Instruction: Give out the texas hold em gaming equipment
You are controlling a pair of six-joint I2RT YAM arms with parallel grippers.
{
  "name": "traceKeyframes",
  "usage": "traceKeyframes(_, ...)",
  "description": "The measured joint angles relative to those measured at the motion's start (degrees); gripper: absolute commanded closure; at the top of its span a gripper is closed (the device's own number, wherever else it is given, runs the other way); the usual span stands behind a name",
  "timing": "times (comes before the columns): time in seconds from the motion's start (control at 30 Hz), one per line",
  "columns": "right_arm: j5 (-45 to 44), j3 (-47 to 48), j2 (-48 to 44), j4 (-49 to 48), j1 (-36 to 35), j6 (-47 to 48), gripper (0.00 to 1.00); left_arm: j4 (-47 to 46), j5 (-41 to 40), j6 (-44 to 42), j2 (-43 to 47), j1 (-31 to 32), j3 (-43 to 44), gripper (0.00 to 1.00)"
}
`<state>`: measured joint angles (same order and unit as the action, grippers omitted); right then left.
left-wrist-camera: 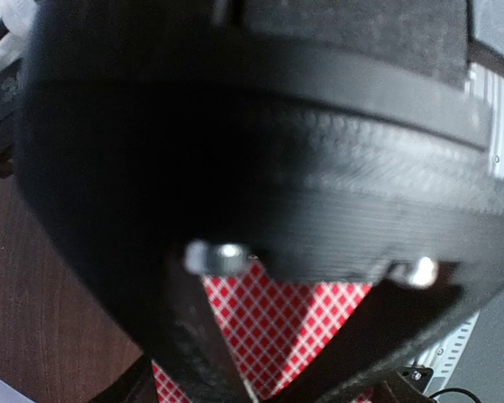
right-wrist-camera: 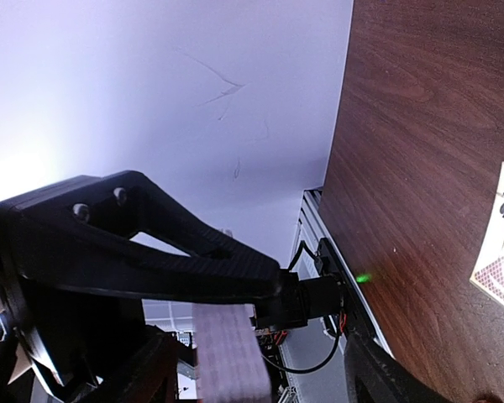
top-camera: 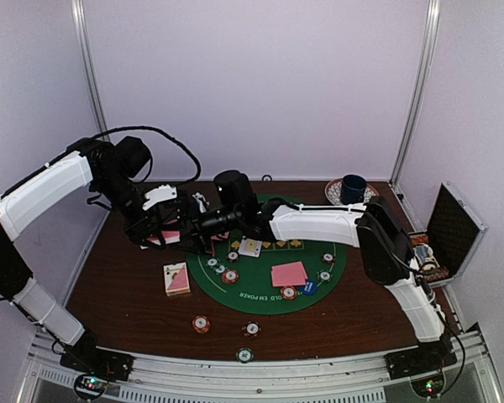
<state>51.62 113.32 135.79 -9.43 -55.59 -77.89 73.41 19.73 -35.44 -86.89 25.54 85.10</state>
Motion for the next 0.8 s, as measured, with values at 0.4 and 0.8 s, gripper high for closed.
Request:
traceKeyframes(0.4,1.8,-3.8,-1.0,-1.7,1.7,0.8,0.42,0.2,-0.2,0.0,-0.3,0.0,0.0,1.0)
traceKeyframes(0.8,2.5,-7.5,-4.8,-1.0,3.1,2.1,0.63,0.1,0.0,0.0,-0.3,0.0,0.0,1.0)
